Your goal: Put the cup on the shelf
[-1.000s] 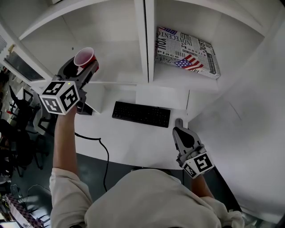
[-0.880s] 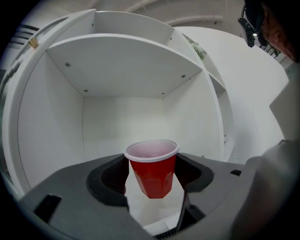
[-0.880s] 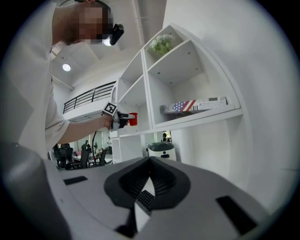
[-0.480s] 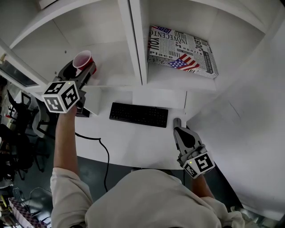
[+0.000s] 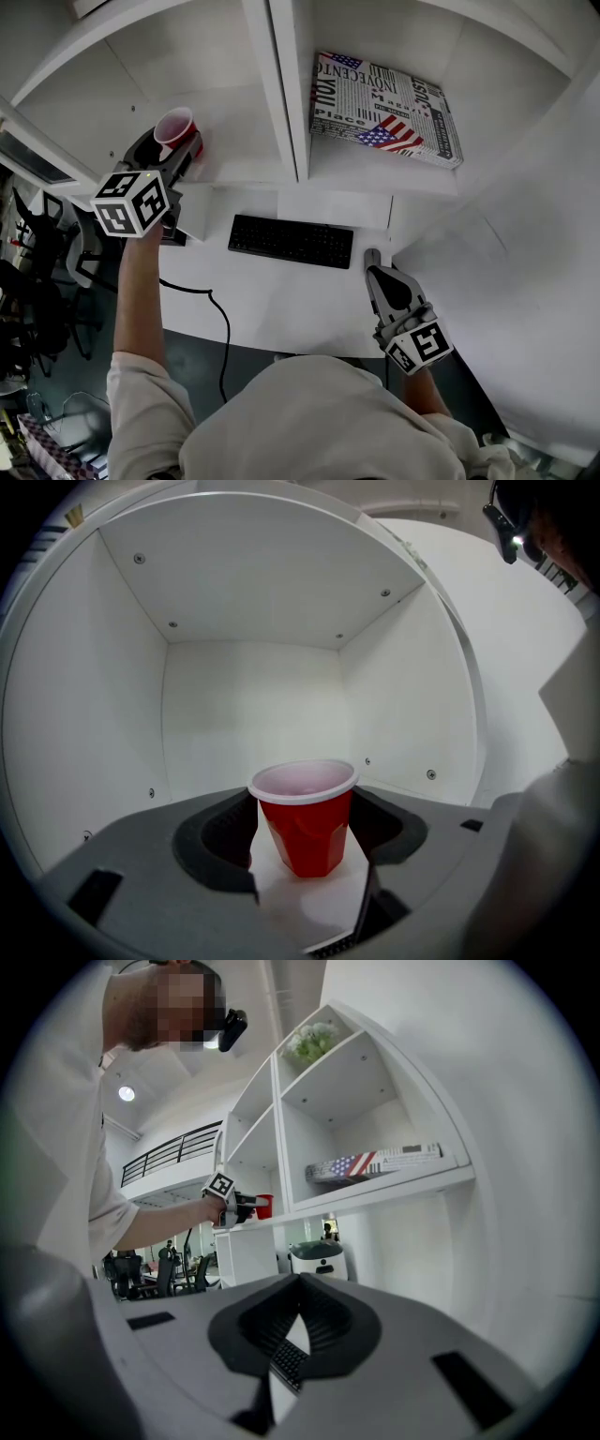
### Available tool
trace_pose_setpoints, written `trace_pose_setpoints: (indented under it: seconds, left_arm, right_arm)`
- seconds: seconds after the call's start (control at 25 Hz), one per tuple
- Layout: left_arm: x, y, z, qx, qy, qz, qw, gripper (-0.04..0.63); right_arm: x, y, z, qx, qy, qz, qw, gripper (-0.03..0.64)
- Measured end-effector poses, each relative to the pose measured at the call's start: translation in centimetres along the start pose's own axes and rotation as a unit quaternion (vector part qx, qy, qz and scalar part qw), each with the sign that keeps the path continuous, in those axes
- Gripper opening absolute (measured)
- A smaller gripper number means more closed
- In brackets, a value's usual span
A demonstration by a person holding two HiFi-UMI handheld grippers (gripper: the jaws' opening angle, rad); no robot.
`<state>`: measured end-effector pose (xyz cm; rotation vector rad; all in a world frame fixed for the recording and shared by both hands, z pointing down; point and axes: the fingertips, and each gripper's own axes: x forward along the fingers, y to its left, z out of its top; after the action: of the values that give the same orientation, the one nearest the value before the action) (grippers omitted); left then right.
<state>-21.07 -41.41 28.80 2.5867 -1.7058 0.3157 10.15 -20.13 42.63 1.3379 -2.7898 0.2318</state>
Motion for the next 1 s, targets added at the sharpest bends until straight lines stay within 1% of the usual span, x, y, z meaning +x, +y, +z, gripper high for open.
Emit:
trace_pose_setpoints:
  seconds: [0.44, 0.56, 0.76, 0.84, 1.0]
  left_arm:
    - [0.7, -0.3, -1.2, 0.011, 0.016, -0.003, 0.9998, 0.304]
    - [0.7, -0.3, -1.1, 0.022, 0.014, 0.006, 0.9996, 0.304]
    - [0.7, -0.4, -1.1, 0.022, 0.012, 0.008, 0.9996, 0.308]
    - [0.7, -0.3, -1.1, 0.021, 0.013, 0.008, 0.9997, 0.312]
    - [0.8, -0.5, -1.1, 0.020, 0.013, 0.006, 0.9997, 0.342]
  right_arm:
    - [0.4, -0.7, -0.1, 0.003, 0.000, -0.002, 1.000, 0.005]
    - [0.4, -0.6, -0.2, 0.004, 0.000, -0.001, 1.000, 0.005]
    - [0.3, -0.7, -0.1, 0.003, -0.002, -0.002, 1.000, 0.005]
    - [0.3, -0.7, 0.0, 0.003, -0.003, -0.003, 1.000, 0.005]
    - [0.2, -0.7, 0.1, 0.003, -0.004, -0.003, 1.000, 0.005]
